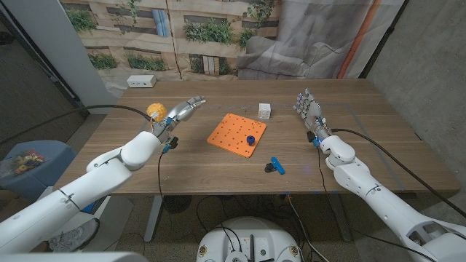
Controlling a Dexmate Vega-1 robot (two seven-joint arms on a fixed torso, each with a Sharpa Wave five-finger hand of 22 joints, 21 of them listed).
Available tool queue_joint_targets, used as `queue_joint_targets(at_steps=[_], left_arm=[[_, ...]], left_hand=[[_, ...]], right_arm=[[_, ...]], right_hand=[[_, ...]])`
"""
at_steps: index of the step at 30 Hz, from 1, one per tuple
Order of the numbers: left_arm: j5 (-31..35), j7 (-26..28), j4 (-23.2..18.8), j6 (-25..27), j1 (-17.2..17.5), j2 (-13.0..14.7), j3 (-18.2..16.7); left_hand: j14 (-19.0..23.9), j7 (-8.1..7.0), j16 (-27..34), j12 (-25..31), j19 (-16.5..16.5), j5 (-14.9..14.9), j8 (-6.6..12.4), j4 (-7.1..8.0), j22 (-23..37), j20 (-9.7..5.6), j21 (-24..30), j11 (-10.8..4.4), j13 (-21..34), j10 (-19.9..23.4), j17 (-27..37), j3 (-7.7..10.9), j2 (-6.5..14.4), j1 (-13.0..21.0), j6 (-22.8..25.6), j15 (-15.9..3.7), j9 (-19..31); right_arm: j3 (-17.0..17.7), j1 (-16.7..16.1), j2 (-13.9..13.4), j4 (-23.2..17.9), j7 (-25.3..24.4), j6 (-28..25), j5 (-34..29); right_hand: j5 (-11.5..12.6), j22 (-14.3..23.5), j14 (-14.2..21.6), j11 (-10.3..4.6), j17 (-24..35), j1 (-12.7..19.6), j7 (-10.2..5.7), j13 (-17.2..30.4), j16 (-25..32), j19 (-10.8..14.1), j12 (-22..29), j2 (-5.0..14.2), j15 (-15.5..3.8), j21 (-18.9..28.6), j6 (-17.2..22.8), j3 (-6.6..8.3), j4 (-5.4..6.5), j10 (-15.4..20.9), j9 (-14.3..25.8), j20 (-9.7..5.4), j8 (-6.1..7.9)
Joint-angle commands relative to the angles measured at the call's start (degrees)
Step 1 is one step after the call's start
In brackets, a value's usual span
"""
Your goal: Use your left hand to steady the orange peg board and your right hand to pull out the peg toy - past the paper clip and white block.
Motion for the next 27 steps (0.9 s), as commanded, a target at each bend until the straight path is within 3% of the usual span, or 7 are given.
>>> queue_joint_targets(at_steps=[1,5,12,27], left_arm=[[15.11,2.31,-2.3,2.71,-0.24,2.38,2.89],[15.7,1.53,-2.06,3.15,-0.18,1.83,3.24],[25.36,0.16,-2.65,4.33,-1.85,3.34,6.41],[35.88,-4.01,-2.43,5.46,-4.19,2.39,10.64]], left_hand=[[0.11,-0.85,0.19,-0.09,0.5,-0.13,0.28,0.57,0.24,-3.22,0.05,-0.51,0.1,0.47,0.16,0.04,3.75,-0.69,0.26,-0.66,0.1],[-0.07,-0.98,0.04,-0.31,0.33,-0.06,0.11,0.9,0.24,-3.26,-0.13,-0.68,0.11,0.16,0.15,0.18,4.08,-0.87,-0.03,-0.73,0.11],[-0.64,-1.39,-0.22,-0.49,-0.47,0.03,-0.07,1.43,0.24,-3.94,-0.55,-0.56,0.12,-0.1,0.17,0.47,4.53,-1.07,-0.41,-0.99,0.13],[-2.59,-2.4,-0.38,-1.05,-2.56,0.01,-0.33,5.39,0.49,-4.8,-1.1,-0.87,0.17,-2.17,0.57,-1.86,3.5,-3.92,-2.27,-1.35,0.24]], right_arm=[[-0.02,0.34,0.66,1.89,0.34,0.66,0.25],[0.07,0.28,0.84,2.26,0.36,1.05,0.35],[0.03,0.22,0.84,2.56,0.57,1.11,0.41],[0.07,0.43,1.52,3.88,1.67,2.02,1.11]], right_hand=[[0.25,0.14,-0.18,-0.42,-0.07,-0.04,0.31,0.01,0.2,0.1,0.36,0.92,-0.86,0.42,-0.18,0.38,-0.16,0.23,0.13,-1.24,0.42],[0.26,0.13,-0.15,-0.4,-0.19,-0.03,0.27,0.0,0.22,0.08,0.38,0.97,-0.81,0.42,-0.2,0.39,-0.15,0.29,0.13,-1.23,0.41],[0.28,0.13,-0.11,-0.46,-0.37,-0.03,0.16,0.0,0.26,0.17,0.38,1.04,-0.73,0.46,-0.09,0.39,-0.14,0.32,0.12,-1.04,0.44],[0.28,0.14,0.07,-0.36,-0.83,-0.12,0.21,-0.01,0.38,0.28,0.42,1.09,-0.55,0.52,0.29,0.3,-0.08,0.51,0.1,-0.87,0.52]])
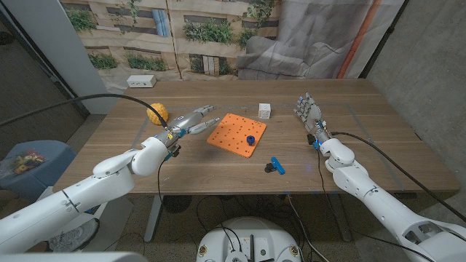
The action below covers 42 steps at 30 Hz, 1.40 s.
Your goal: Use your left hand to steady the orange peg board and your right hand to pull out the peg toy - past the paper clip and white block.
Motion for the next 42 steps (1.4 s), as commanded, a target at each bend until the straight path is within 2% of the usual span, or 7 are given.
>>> queue_joint_targets(at_steps=[1,12,21,29,42], left_arm=[[8.95,-3.33,0.31,0.59,-2.1,-0.71,3.58],[12.72,-6.03,1.79,-0.64,-3.87,-2.14,5.84],[12.77,-8.41,4.2,-2.5,-5.7,-4.78,7.97],[16.96,-9.72,7.28,-4.67,-9.15,-6.88,11.08],[18.95,-10.96,11.06,-6.83,-10.78,-8.13,13.52]], left_hand=[[-0.73,-0.16,-0.11,-0.15,-1.06,0.02,-0.03,1.0,0.21,-4.89,-0.47,-0.07,0.19,-0.51,0.33,-0.27,4.66,-0.89,-0.69,-0.39,0.25],[-1.84,-0.25,-0.11,-0.18,-3.05,0.17,-0.02,2.07,0.36,-5.3,-0.69,-0.12,0.18,-1.24,0.43,-1.63,4.64,-1.4,-1.25,-0.43,0.24],[-2.72,-0.38,-0.17,-0.26,-4.44,0.27,-0.04,2.24,0.39,-5.84,-0.82,0.01,0.17,-1.93,0.46,-2.36,4.87,-1.42,-1.72,-0.42,0.23],[-3.19,-0.37,-0.14,-0.25,-5.26,0.33,-0.02,2.32,0.41,-6.14,-0.82,-0.02,0.17,-2.3,0.47,-2.81,5.09,-1.43,-1.9,-0.31,0.21],[-3.38,-0.31,-0.01,-0.12,-5.62,0.39,0.11,2.35,0.43,-6.19,-0.61,-0.1,0.17,-2.4,0.47,-3.36,5.27,-1.43,-1.83,-0.37,0.2]], right_arm=[[0.1,-0.05,0.22,0.57,0.35,0.43,0.38],[0.09,0.36,0.68,1.76,1.24,0.65,0.94],[0.49,0.03,0.38,1.68,0.97,0.7,1.11],[0.67,-0.15,0.26,1.58,0.82,0.62,1.25],[1.13,-1.61,-0.38,-0.39,-0.77,0.29,1.09]], right_hand=[[0.28,0.14,0.06,-0.15,-0.05,-0.42,0.22,-0.02,0.38,0.19,0.42,0.18,-0.53,0.53,0.28,0.3,-0.08,0.29,0.09,-0.73,0.51],[0.29,0.14,0.01,-0.27,-0.34,-0.41,0.01,-0.02,0.38,0.08,0.41,0.26,-0.5,0.49,0.45,0.29,-0.07,0.32,0.09,-0.63,0.53],[0.3,0.14,-0.05,-0.24,-0.51,-0.39,-0.02,-0.02,0.38,0.02,0.41,0.32,-0.45,0.47,0.5,0.3,-0.06,0.35,0.08,-0.59,0.52],[0.3,0.14,-0.09,-0.14,-0.66,-0.39,0.0,-0.02,0.38,-0.03,0.42,0.36,-0.44,0.46,0.54,0.29,-0.06,0.4,0.08,-0.59,0.51],[0.3,0.15,-0.08,-0.19,-0.89,-0.42,0.02,-0.02,0.43,-0.07,0.4,0.44,-0.47,0.47,0.63,0.27,-0.01,0.39,0.08,-0.62,0.51]])
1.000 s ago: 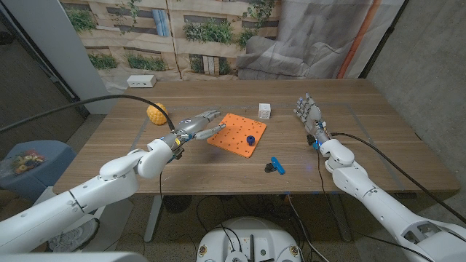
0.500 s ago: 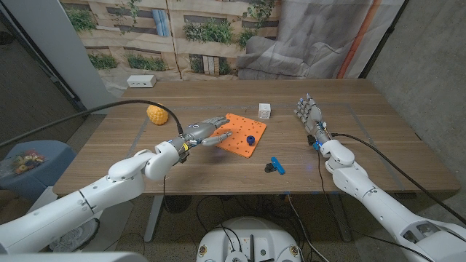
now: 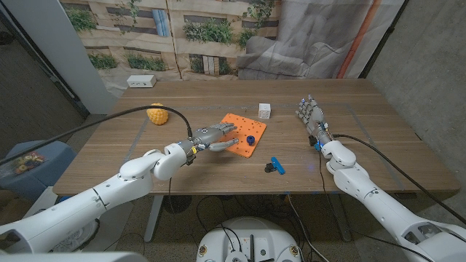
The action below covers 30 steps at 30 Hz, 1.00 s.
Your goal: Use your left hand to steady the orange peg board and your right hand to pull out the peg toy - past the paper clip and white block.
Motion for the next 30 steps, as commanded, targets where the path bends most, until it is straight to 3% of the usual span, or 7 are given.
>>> queue_joint_targets(at_steps=[1,10,20,30], left_arm=[[2.42,-0.77,3.57,-2.2,-2.14,-1.79,2.56],[2.56,-1.89,5.25,-2.53,-2.99,-2.68,3.62],[1.68,-2.65,5.74,-2.18,-2.7,-2.48,3.71],[1.01,-3.95,5.61,-0.6,-2.63,-2.71,3.98]], left_hand=[[-0.48,-0.1,0.01,0.11,-0.43,0.4,0.11,0.01,0.2,-6.52,0.19,-0.14,0.18,-0.32,0.22,-0.27,5.73,-0.38,-0.19,-0.46,0.21],[-1.03,-0.57,0.02,0.05,-2.02,0.49,-0.16,0.03,0.22,-6.46,0.0,-0.13,0.17,-0.91,0.22,-1.03,5.83,-0.4,-1.15,-0.58,0.19],[0.03,0.27,0.51,0.46,-3.46,0.61,-0.29,-0.03,0.23,-5.81,0.03,-0.13,0.12,-0.16,0.11,-1.79,5.97,-0.33,-2.32,-0.95,0.16],[-0.95,0.25,0.12,0.26,-5.95,0.75,-0.39,0.07,0.27,-7.06,-0.04,-0.31,0.06,-0.63,0.02,-2.94,6.02,-0.44,-3.67,-1.26,0.12]], right_arm=[[0.47,-1.35,-0.6,-1.89,-1.15,-0.33,-0.02],[0.6,-1.87,-1.01,-3.15,-1.98,-0.69,-0.3],[0.54,-1.76,-0.96,-3.3,-2.17,-0.67,-0.51],[0.52,-1.62,-0.99,-3.51,-2.62,-1.0,-0.72]], right_hand=[[0.31,0.15,-0.05,-0.2,0.08,-0.42,-0.29,-0.03,0.45,-0.06,0.4,0.45,-0.44,0.47,0.33,0.27,-0.01,0.38,0.08,-0.63,0.5],[0.31,0.15,-0.08,-0.25,-0.11,-0.42,-0.33,-0.03,0.46,-0.05,0.38,0.5,-0.49,0.48,0.38,0.27,0.01,0.36,0.07,-0.65,0.49],[0.31,0.15,-0.11,-0.24,-0.28,-0.44,-0.42,-0.03,0.48,-0.07,0.38,0.53,-0.51,0.49,0.43,0.24,0.04,0.39,0.07,-0.64,0.48],[0.31,0.15,-0.11,-0.2,-0.47,-0.42,-0.38,-0.03,0.51,-0.05,0.38,0.58,-0.48,0.5,0.42,0.24,0.04,0.42,0.07,-0.65,0.45]])
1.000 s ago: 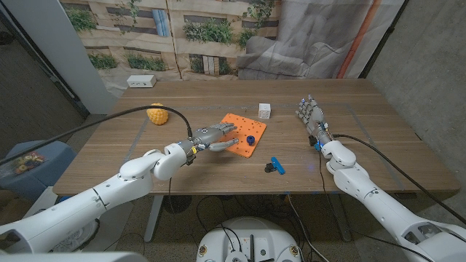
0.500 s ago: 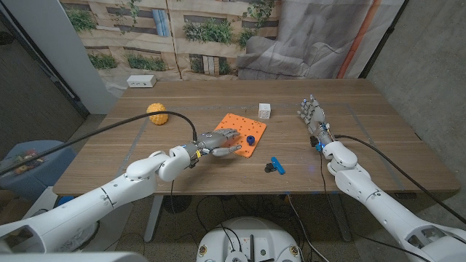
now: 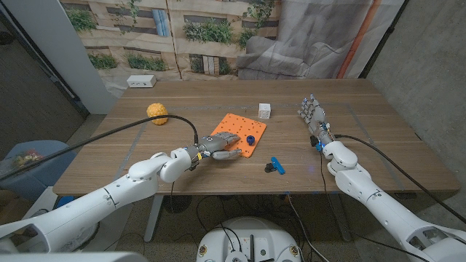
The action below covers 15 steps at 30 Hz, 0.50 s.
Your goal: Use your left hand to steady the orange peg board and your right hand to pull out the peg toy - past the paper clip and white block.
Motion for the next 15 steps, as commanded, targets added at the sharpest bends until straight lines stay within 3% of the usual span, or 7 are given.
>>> queue_joint_targets(at_steps=[1,8,11,15], left_arm=[[-0.7,-1.3,0.23,1.55,0.02,-0.23,0.42],[-0.98,-1.81,0.33,1.04,-0.27,0.08,0.71],[-0.83,-1.83,0.07,1.3,-0.07,0.23,0.75],[-0.86,-2.03,-0.39,1.81,0.27,0.48,0.65]], left_hand=[[-1.13,-0.33,-0.08,0.05,-1.3,0.52,-0.36,0.12,0.32,-7.05,0.03,-0.35,0.15,-0.4,0.3,-0.88,6.08,-0.46,-2.24,-1.12,0.12],[-0.56,-0.29,0.23,0.52,-1.64,0.61,-0.22,0.11,0.33,-7.16,0.39,-0.32,0.11,1.03,0.25,-1.52,6.31,-0.41,-3.44,-1.71,0.11],[-0.3,-1.78,0.29,0.6,-1.55,0.68,0.05,0.07,0.32,-7.27,0.6,-0.67,0.1,1.53,0.22,-1.79,6.43,-0.36,-3.26,-1.98,0.11],[0.24,-2.43,0.43,0.66,-1.08,0.74,0.21,0.03,0.31,-7.39,0.9,-0.95,0.09,2.07,0.18,-2.01,6.55,-0.29,-3.13,-2.44,0.1]], right_arm=[[-0.01,0.09,-0.07,-0.3,-0.49,-0.3,-0.24],[-0.02,-0.03,0.0,-0.27,-0.53,-0.28,-0.19],[0.0,-0.17,-0.11,-0.39,-0.43,-0.23,-0.16],[-0.07,-0.33,-0.52,-0.73,-0.12,-0.27,-0.31]], right_hand=[[0.31,0.15,-0.12,-0.21,0.12,-0.12,-0.15,-0.03,0.28,-0.04,0.38,0.29,-0.55,0.5,0.23,0.24,0.05,0.42,0.07,-0.68,0.45],[0.32,0.14,-0.07,-0.22,-0.03,-0.08,-0.13,-0.03,0.32,-0.04,0.37,0.35,-0.5,0.51,0.28,0.26,0.04,0.4,0.07,-0.67,0.45],[0.32,0.14,-0.06,-0.24,-0.1,-0.04,-0.16,-0.03,0.32,-0.04,0.37,0.38,-0.48,0.51,0.28,0.28,0.02,0.42,0.07,-0.71,0.45],[0.33,0.14,-0.04,-0.27,-0.17,0.0,-0.23,-0.03,0.33,-0.06,0.36,0.44,-0.49,0.5,0.32,0.31,0.01,0.38,0.07,-0.7,0.46]])
